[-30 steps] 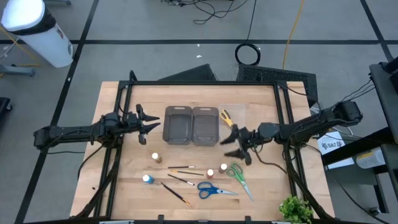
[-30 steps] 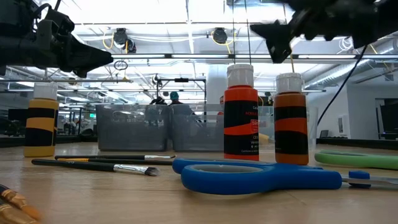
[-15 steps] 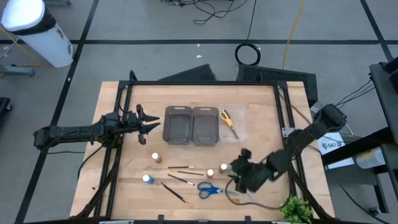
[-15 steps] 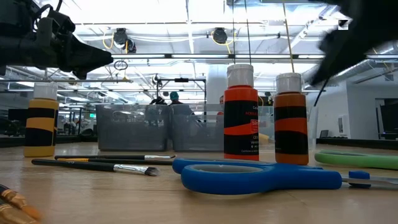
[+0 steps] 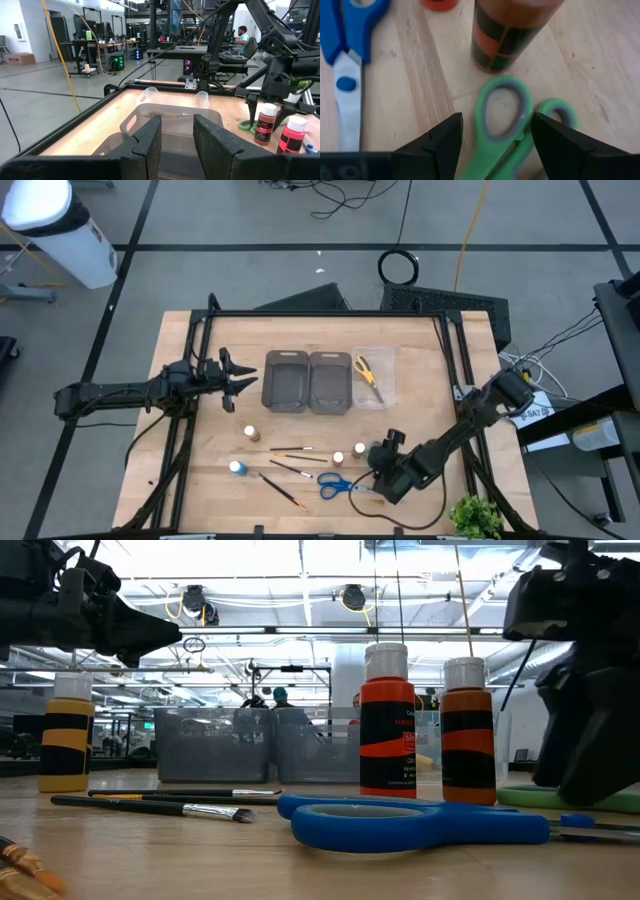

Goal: Pick & Place Paint Supplies
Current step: Put the green scissors into the transparent bin

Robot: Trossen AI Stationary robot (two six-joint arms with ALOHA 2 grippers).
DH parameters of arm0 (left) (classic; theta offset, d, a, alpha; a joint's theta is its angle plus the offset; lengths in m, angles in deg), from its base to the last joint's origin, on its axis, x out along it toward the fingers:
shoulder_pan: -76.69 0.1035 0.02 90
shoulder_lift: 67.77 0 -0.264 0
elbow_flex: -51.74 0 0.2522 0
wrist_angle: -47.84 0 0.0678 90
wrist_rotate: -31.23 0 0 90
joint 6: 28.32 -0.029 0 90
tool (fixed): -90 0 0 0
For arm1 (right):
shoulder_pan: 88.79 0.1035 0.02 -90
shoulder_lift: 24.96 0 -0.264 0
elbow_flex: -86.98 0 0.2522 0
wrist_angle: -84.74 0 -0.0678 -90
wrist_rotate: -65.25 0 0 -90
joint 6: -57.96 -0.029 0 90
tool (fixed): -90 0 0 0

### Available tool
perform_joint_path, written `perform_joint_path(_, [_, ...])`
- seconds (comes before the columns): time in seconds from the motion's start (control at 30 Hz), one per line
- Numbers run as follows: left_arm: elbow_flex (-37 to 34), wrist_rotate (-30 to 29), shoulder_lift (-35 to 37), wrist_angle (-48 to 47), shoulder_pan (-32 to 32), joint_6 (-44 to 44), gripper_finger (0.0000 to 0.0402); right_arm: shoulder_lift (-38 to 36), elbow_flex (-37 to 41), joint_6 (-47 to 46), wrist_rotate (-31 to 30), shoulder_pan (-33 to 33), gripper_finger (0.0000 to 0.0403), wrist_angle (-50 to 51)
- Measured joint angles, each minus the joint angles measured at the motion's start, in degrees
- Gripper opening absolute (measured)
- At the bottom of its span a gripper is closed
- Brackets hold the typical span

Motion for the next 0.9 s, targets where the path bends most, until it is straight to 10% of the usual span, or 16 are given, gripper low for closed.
perform_joint_path(0.9, [0.00, 0.00, 0.01, -0.02, 0.00, 0.04, 0.0124, 5.43, 0.15, -11.74, 7.16, -0.99, 0.0161, 5.91])
